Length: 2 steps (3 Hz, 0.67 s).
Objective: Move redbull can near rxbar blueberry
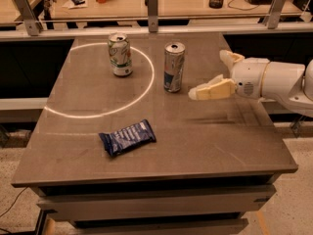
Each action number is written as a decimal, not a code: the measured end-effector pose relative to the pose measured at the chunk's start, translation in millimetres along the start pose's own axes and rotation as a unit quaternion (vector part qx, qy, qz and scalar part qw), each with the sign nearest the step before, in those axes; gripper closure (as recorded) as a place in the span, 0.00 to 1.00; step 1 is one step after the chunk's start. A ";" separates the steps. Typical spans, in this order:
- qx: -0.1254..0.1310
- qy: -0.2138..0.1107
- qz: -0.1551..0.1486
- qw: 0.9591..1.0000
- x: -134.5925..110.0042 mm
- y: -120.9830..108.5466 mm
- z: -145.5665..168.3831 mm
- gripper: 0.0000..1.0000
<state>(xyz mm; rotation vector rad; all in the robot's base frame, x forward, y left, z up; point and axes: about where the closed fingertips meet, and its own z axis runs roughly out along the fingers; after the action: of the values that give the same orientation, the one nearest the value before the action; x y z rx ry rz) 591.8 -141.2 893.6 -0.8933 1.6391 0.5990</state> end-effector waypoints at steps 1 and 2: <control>-0.008 -0.016 0.000 1.000 7.9 -3.9 22.9 0.00; -0.021 -0.030 0.002 0.999 10.8 -4.3 44.7 0.00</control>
Offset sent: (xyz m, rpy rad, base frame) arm 0.0443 0.0433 -0.0321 0.0885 -0.0307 0.0685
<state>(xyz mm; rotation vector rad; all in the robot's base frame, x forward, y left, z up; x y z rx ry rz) 620.2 -111.7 872.3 -0.8958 1.5797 0.6595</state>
